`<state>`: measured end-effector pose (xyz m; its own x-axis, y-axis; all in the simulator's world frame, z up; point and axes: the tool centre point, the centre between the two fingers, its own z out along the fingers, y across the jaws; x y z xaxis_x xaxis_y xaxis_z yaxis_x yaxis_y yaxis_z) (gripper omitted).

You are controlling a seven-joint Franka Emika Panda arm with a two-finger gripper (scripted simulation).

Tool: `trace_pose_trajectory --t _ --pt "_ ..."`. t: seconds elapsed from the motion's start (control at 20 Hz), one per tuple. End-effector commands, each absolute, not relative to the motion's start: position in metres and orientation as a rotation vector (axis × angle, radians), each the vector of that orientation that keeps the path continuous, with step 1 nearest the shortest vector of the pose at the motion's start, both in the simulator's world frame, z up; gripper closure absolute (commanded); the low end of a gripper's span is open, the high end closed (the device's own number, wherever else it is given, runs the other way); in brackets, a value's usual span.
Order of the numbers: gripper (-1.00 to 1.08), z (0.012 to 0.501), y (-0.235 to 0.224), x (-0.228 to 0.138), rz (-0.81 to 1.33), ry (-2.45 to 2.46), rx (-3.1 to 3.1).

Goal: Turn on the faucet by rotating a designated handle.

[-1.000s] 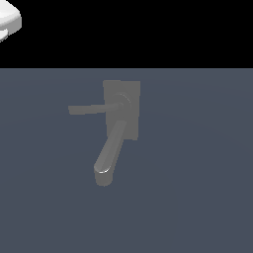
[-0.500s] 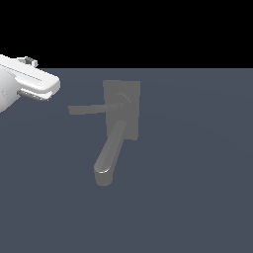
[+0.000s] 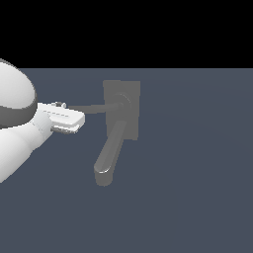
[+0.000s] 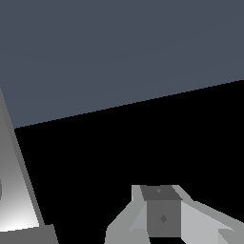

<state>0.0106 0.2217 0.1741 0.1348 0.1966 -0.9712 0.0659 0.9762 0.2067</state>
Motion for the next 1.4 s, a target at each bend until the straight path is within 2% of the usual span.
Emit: trace_pose_trajectory --t 0.0,0.35,0.8,1.35 --pt "1.08 0.153 0.211 0.009 0.061 1.483 0.205" --pt "1.08 0.122 0.195 0.004 0.014 1.552 0.186" --pt "1.08 0.127 0.154 0.008 -0.092 1.541 0.174" --pt "1.08 0.12 0.157 0.002 -0.105 1.566 0.137"
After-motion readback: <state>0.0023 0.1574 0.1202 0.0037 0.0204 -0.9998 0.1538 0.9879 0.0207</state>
